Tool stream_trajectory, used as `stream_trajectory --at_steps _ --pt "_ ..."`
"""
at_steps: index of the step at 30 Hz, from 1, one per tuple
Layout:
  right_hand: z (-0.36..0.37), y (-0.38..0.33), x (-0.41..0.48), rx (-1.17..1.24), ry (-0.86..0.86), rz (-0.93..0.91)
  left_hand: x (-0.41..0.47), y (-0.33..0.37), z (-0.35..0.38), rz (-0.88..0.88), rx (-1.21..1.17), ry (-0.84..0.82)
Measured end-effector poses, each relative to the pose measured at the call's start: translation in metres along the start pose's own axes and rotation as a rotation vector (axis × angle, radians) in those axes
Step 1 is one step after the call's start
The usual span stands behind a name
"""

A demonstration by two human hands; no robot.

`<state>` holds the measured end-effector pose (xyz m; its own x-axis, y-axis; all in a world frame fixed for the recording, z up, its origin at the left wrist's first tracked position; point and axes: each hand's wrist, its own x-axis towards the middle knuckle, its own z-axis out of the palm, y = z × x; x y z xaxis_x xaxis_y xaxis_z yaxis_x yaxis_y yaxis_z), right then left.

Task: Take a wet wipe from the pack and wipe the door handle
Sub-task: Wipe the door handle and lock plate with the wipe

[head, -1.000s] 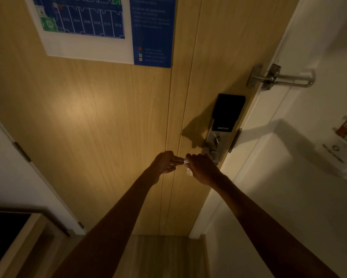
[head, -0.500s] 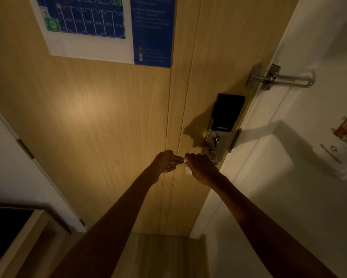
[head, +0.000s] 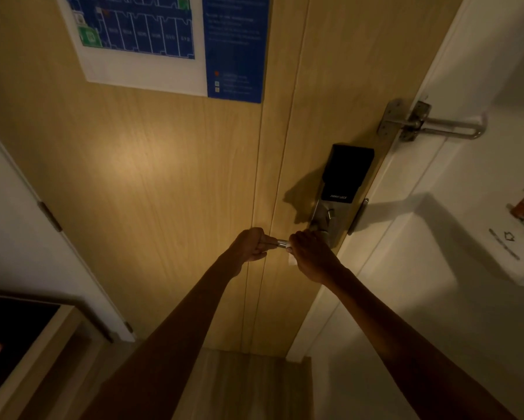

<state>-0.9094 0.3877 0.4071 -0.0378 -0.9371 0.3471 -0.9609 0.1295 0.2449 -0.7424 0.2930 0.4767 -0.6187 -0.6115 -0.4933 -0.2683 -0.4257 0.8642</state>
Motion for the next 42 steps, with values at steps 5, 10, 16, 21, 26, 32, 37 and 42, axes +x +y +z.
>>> stream_trajectory --at_steps 5,10,16,21,26,32,37,42 --pt "-0.001 0.005 -0.004 0.009 0.037 -0.023 0.002 -0.001 0.002 0.019 -0.048 0.0" --pt "-0.006 0.02 -0.019 -0.093 0.142 -0.052 0.006 -0.005 0.004 0.019 -0.051 0.031" --pt "0.003 0.002 -0.01 -0.102 0.061 0.061 0.001 -0.005 0.009 0.023 -0.07 0.06" --pt "-0.001 0.013 -0.027 0.01 0.155 0.111 0.006 -0.007 0.009 0.024 -0.076 0.077" --pt "-0.002 0.025 -0.038 0.152 0.119 0.199 0.007 -0.01 0.01 0.036 -0.057 0.081" --pt "-0.005 0.03 -0.05 0.356 0.093 0.288 0.002 -0.009 0.013 0.028 -0.075 0.078" --pt "-0.01 0.019 -0.053 0.79 0.346 0.48 0.001 -0.01 0.015 0.045 -0.081 0.061" --pt "-0.012 0.014 -0.043 0.887 0.432 0.744 0.007 -0.013 0.013 0.027 -0.104 0.075"
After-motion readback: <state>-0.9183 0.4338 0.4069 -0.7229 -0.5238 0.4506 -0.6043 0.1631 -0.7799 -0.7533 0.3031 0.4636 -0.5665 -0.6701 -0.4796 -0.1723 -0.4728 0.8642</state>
